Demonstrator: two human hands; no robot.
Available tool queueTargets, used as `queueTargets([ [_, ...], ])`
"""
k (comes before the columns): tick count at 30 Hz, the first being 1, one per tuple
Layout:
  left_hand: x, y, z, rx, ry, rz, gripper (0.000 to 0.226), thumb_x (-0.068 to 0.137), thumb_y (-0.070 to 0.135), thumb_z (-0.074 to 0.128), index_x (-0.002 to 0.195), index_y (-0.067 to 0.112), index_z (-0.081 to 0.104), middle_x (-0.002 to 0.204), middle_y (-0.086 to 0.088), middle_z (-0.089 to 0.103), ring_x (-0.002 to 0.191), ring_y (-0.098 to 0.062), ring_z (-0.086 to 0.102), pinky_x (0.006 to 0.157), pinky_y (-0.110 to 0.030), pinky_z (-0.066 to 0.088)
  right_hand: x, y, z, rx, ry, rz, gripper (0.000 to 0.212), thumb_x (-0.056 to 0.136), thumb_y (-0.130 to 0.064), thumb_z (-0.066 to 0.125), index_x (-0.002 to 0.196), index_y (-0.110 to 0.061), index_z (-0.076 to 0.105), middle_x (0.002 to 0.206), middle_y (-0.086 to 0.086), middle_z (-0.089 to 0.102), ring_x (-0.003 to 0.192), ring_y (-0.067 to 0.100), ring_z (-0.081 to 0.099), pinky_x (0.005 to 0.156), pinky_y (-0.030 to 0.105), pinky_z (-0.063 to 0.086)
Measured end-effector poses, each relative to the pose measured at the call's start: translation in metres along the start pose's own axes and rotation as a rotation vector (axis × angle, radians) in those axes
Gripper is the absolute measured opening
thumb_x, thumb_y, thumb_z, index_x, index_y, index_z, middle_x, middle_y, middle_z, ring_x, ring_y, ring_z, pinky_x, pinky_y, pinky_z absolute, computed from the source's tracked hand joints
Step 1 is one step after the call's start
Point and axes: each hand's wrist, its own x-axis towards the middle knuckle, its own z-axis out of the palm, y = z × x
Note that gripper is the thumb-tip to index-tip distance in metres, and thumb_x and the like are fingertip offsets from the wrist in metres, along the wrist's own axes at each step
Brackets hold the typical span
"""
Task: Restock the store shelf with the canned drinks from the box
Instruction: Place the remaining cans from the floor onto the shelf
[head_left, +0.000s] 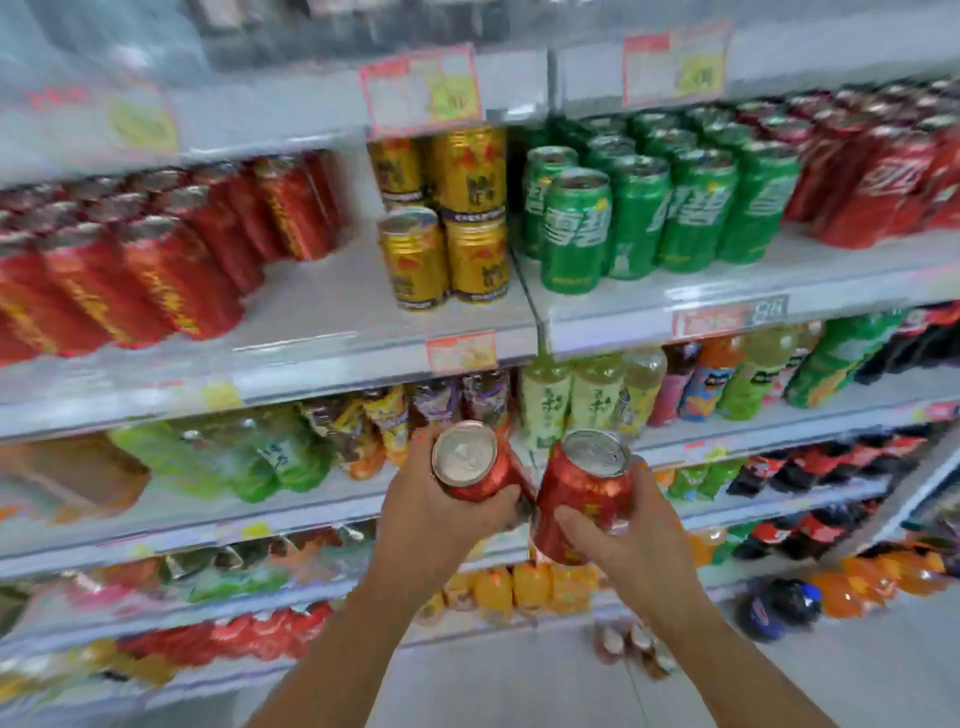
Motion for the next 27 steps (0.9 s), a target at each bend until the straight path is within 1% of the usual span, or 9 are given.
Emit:
queueTargets([
  [3,0.011,0.005,-0.059,-0.014,0.051,0.073,0.056,0.044,0.057,0.072,0.096,0.046,0.053,0.095,0.024,0.066,0.091,0.001,0.064,0.081,-0.026,0.051,-0.001,-0.046,0.043,0.028,0.022,-0.096,0.041,0.058,-0.042,0.075,0.091,-0.033,0.053,0.083,-0.031,0.064,0.073,-0.009,0.06,0.062,0.007,0.043],
  [5,0.018,0.006,-0.098,-0.039,0.062,0.113,0.058,0.046,0.057,0.073,0.099,0.042,0.054,0.095,0.022,0.067,0.087,0.005,0.064,0.077,-0.02,0.05,0.0,-0.072,0.072,0.042,0.035,-0.152,0.043,0.061,-0.041,0.079,0.095,-0.035,0.054,0.081,-0.026,0.064,0.069,-0.005,0.061,0.058,0.009,0.044],
  [9,0.034,0.003,-0.166,-0.068,0.103,0.146,0.054,0.058,0.034,0.086,0.101,0.034,0.053,0.086,0.02,0.066,0.074,0.011,0.062,0.063,-0.006,0.044,0.008,-0.118,0.121,0.06,0.065,-0.221,0.042,0.075,-0.019,0.081,0.099,-0.039,0.053,0.093,-0.016,0.066,0.082,-0.01,0.061,0.065,0.007,0.047],
  [12,0.045,-0.005,-0.205,-0.069,0.134,0.148,0.055,0.052,0.048,0.079,0.099,0.04,0.052,0.09,0.029,0.066,0.083,0.012,0.061,0.069,-0.01,0.044,0.021,-0.149,0.151,0.041,0.045,-0.253,0.04,0.073,-0.025,0.081,0.098,-0.041,0.055,0.093,-0.021,0.067,0.087,-0.007,0.062,0.071,0.014,0.046],
  [14,0.051,-0.013,-0.226,-0.085,0.143,0.133,0.053,0.054,0.045,0.077,0.101,0.042,0.053,0.095,0.035,0.063,0.087,0.012,0.061,0.073,-0.014,0.045,0.033,-0.166,0.17,0.012,0.023,-0.283,0.042,0.073,-0.03,0.081,0.102,-0.041,0.055,0.096,-0.023,0.065,0.092,-0.005,0.06,0.077,0.016,0.045],
  [18,0.056,-0.027,-0.251,-0.118,0.199,0.09,0.052,0.055,0.044,0.076,0.103,0.044,0.054,0.096,0.036,0.063,0.087,0.012,0.061,0.077,-0.021,0.048,0.067,-0.191,0.208,-0.043,-0.03,-0.322,0.046,0.071,-0.037,0.081,0.11,-0.035,0.056,0.104,-0.02,0.064,0.097,-0.005,0.058,0.083,0.018,0.046],
  [20,0.058,-0.032,-0.258,-0.115,0.241,0.081,0.05,0.057,0.042,0.076,0.102,0.045,0.055,0.095,0.037,0.063,0.086,0.013,0.061,0.076,-0.021,0.047,0.09,-0.195,0.221,-0.061,-0.036,-0.319,0.044,0.07,-0.036,0.082,0.105,-0.035,0.057,0.102,-0.018,0.065,0.094,-0.004,0.06,0.085,0.023,0.048],
  [24,0.06,-0.034,-0.265,-0.123,0.298,0.07,0.046,0.065,0.032,0.081,0.101,0.043,0.055,0.094,0.037,0.063,0.085,0.013,0.061,0.073,-0.016,0.045,0.135,-0.2,0.233,-0.128,-0.069,-0.298,0.037,0.071,-0.039,0.081,0.098,-0.038,0.057,0.104,-0.013,0.065,0.101,0.009,0.062,0.095,0.034,0.049],
  [27,0.062,-0.031,-0.266,-0.122,0.342,0.082,0.047,0.07,0.019,0.083,0.101,0.04,0.055,0.087,0.039,0.063,0.081,0.015,0.06,0.066,-0.005,0.044,0.16,-0.198,0.238,-0.179,-0.088,-0.264,0.043,0.072,-0.041,0.08,0.106,-0.033,0.057,0.11,-0.005,0.064,0.103,0.014,0.061,0.095,0.033,0.048],
])
